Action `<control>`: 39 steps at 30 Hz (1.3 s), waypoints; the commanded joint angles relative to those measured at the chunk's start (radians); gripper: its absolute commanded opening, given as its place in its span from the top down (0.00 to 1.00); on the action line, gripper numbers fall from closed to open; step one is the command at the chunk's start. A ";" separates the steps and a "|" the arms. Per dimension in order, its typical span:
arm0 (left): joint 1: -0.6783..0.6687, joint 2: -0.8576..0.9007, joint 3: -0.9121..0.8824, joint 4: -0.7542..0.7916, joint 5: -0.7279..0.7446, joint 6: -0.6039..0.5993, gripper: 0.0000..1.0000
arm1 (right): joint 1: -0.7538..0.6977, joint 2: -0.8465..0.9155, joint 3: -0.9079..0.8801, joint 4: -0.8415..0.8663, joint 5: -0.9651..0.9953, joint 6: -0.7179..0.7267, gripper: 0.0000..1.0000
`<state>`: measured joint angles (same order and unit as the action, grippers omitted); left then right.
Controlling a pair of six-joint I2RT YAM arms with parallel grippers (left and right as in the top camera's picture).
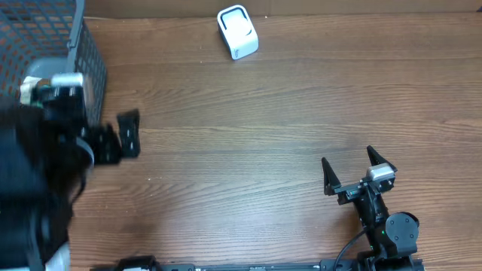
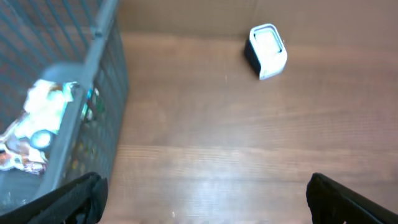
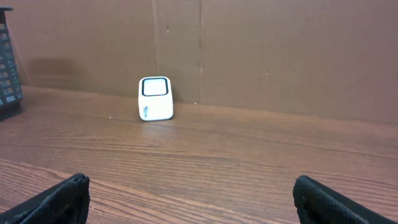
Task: Scan the item barcode
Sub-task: 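Move the left gripper over the grey basket and reach down inside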
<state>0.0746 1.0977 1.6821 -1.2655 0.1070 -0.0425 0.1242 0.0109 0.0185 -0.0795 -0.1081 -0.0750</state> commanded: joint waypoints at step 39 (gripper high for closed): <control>0.488 0.560 0.251 0.129 -0.140 0.062 0.00 | -0.002 -0.007 -0.011 0.006 -0.005 -0.002 0.00</control>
<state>0.5457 1.5921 1.9205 -1.1088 -0.0566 0.0288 0.1242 0.0109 0.0185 -0.0784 -0.1078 -0.0750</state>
